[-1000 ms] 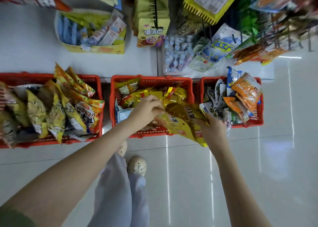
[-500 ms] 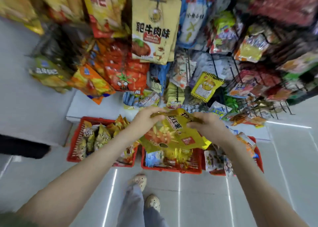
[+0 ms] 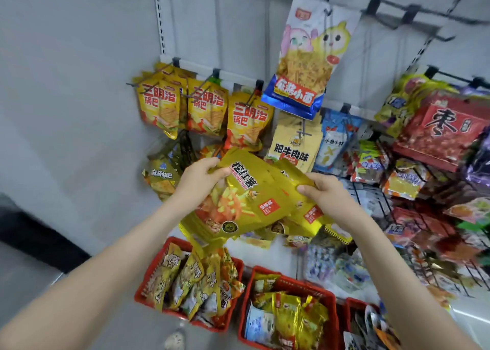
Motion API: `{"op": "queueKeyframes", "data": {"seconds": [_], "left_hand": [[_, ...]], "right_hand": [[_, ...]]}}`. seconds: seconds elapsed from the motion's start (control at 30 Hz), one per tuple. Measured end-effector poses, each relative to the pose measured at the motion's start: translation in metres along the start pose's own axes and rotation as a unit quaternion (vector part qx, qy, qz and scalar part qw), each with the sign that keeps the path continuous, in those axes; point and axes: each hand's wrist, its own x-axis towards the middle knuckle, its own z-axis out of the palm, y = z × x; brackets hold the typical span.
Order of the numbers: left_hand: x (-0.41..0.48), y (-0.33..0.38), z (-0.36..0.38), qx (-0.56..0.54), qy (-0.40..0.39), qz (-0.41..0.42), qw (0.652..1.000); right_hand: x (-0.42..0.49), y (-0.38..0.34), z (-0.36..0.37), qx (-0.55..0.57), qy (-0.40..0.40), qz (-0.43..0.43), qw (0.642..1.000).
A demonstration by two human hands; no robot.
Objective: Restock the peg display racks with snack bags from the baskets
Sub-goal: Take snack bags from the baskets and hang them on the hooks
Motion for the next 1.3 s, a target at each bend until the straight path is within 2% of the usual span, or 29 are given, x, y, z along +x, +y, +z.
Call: {"op": "queueKeyframes", "data": {"seconds": [0.2,0.3,0.47,0.57,0.73,0.8,0.93,1.07,1.17,1.3], "left_hand": [[0.066,0.01,-0.084,0.002,0.044,0.065,0.997],[0.108,0.013,-0.127,-0.031,0.043,0.106,0.993],[0.16,0.014,-0.169,-0.085,0.057,0.143,0.984],[0.179,0.014,-0.187,-0.114,0.057,0.154,0.98],[0.203,0.016,-0.206,-0.21,0.06,0.132,0.967],[0.208,0.022,-0.21,-0.228,0.072,0.124,0.963],[0.213,0.034,-0.211,-0.259,0.087,0.123,0.954],[0.218,0.043,-0.212,-0.265,0.099,0.119,0.952],[0.223,0.046,-0.21,-0.267,0.1,0.121,0.951],[0.23,0.048,-0.2,-0.273,0.099,0.117,0.95]], "right_hand": [[0.071,-0.077,0.005,-0.201,0.109,-0.042,0.973],[0.11,-0.112,0.0,-0.185,0.174,-0.05,0.966],[0.163,-0.153,-0.006,-0.204,0.165,-0.069,0.963],[0.185,-0.169,-0.01,-0.207,0.201,-0.082,0.954],[0.226,-0.196,-0.02,-0.14,0.324,-0.075,0.933],[0.24,-0.203,-0.025,-0.112,0.347,-0.07,0.928],[0.264,-0.216,-0.031,-0.08,0.346,-0.094,0.93],[0.282,-0.233,-0.031,0.032,0.329,-0.141,0.933],[0.293,-0.237,-0.035,0.101,0.324,-0.14,0.93],[0.302,-0.235,-0.038,0.121,0.314,-0.15,0.93]]}}
